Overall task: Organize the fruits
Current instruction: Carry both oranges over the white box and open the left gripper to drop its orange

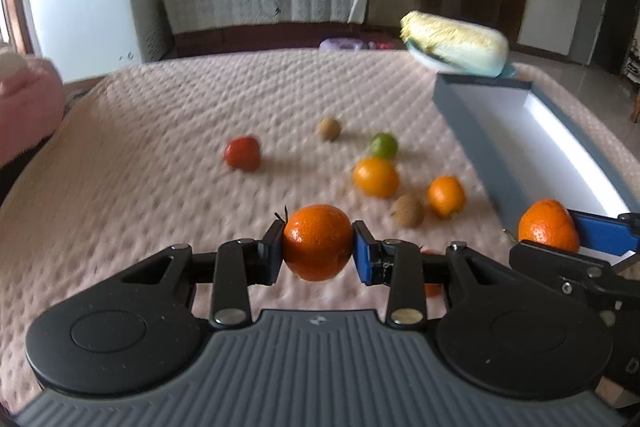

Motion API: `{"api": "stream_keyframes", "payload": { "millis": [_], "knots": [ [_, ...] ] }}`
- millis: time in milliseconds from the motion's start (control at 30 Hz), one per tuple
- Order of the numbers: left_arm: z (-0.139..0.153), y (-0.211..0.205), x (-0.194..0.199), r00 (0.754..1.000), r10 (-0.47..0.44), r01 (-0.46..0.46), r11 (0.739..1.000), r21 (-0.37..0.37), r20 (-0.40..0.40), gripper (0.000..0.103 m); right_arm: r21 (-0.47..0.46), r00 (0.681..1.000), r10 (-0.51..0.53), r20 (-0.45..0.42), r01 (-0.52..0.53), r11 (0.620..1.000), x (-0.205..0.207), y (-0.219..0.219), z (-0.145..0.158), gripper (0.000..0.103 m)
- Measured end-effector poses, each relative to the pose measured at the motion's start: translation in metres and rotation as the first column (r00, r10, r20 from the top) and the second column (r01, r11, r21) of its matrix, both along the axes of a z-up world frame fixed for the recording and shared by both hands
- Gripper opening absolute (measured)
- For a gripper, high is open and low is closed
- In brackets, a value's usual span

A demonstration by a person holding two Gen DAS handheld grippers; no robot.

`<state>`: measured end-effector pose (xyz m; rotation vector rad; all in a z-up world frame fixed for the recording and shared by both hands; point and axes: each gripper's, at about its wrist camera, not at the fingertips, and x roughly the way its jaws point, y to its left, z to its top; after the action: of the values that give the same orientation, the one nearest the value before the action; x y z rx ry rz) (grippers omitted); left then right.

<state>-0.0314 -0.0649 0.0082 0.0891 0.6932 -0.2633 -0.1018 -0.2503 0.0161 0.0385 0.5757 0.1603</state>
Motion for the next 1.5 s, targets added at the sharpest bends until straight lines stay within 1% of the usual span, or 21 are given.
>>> {"api": "stream_keyframes", "payload": {
  "millis": [67,200,300,400,467,533,567,633,700,867,967,1067,1200,1300,1400,1467,1500],
  "knots": [
    [0.005,-0.007,-0.002,1.0,-0.012,0.012,1.0,0.002,0.02,0.041,0.002,1.0,-0.015,0.016,0.015,1.0,-0.003,-0.008,0.004,0.039],
    [0.009,-0.021,0.001,0.999,-0.026,0.026,1.0,0.0,0.02,0.041,-0.007,0.998,-0.045,0.038,0.045,0.999,-0.008,-0.029,0.012,0.039],
    [0.013,-0.032,0.001,0.999,-0.043,0.044,0.999,-0.019,0.019,0.041,-0.051,0.998,-0.042,0.048,0.045,0.998,-0.012,-0.045,0.02,0.039],
    [0.018,-0.048,-0.002,0.996,-0.076,0.077,0.997,-0.012,0.047,0.041,-0.109,0.998,-0.045,0.038,0.049,0.993,-0.009,-0.059,0.023,0.039],
    [0.02,-0.06,-0.004,0.994,-0.099,0.099,0.995,-0.014,0.053,0.041,-0.125,0.997,-0.074,0.034,0.078,0.989,-0.008,-0.072,0.021,0.039],
    [0.02,-0.071,-0.005,0.991,-0.122,0.123,0.992,-0.016,0.054,0.041,-0.076,0.993,-0.12,0.017,0.121,0.99,-0.009,-0.086,0.015,0.039],
    [0.021,-0.077,-0.006,0.989,-0.134,0.135,0.991,-0.012,0.06,0.041,-0.045,0.99,-0.144,-0.006,0.143,0.989,-0.008,-0.092,0.011,0.039],
    [0.02,-0.09,-0.006,0.986,-0.155,0.156,0.988,-0.008,0.066,0.041,-0.014,0.984,-0.174,-0.027,0.173,0.985,-0.008,-0.1,0.008,0.039],
    [0.02,-0.101,-0.004,0.982,-0.175,0.177,0.984,-0.02,0.065,0.041,-0.018,0.982,-0.187,-0.021,0.187,0.982,-0.012,-0.103,0.009,0.039],
    [0.017,-0.13,-0.004,0.975,-0.211,0.214,0.976,-0.042,0.062,0.041,-0.039,0.972,-0.219,-0.081,0.216,0.976,-0.011,-0.116,-0.002,0.039],
    [0.016,-0.148,-0.003,0.968,-0.24,0.244,0.968,-0.055,0.071,0.041,-0.047,0.969,-0.229,-0.097,0.226,0.973,-0.011,-0.121,-0.006,0.039],
    [0.012,-0.167,0.003,0.962,-0.265,0.269,0.961,-0.068,0.057,0.041,-0.041,0.964,-0.239,-0.114,0.236,0.971,-0.011,-0.124,-0.009,0.039],
    [0.001,-0.193,0.009,0.955,-0.296,0.297,0.953,-0.052,0.036,0.041,-0.039,0.961,-0.242,-0.137,0.238,0.97,-0.007,-0.125,-0.015,0.039],
    [-0.01,-0.205,0.016,0.955,-0.297,0.297,0.954,-0.033,0.009,0.041,-0.035,0.959,-0.238,-0.152,0.236,0.971,-0.003,-0.124,-0.018,0.039],
    [-0.016,-0.212,0.019,0.956,-0.293,0.293,0.956,-0.029,-0.011,0.043,-0.025,0.958,-0.237,-0.16,0.237,0.971,0.001,-0.125,-0.019,0.039],
    [-0.017,-0.215,0.019,0.957,-0.291,0.291,0.957,-0.021,-0.003,0.05,-0.012,0.957,-0.24,-0.165,0.242,0.97,0.002,-0.127,-0.02,0.039],
    [-0.016,-0.214,0.017,0.958,-0.286,0.286,0.958,-0.02,0.006,0.057,-0.01,0.955,-0.244,-0.167,0.246,0.969,0.003,-0.128,-0.021,0.039]
  ]
}}
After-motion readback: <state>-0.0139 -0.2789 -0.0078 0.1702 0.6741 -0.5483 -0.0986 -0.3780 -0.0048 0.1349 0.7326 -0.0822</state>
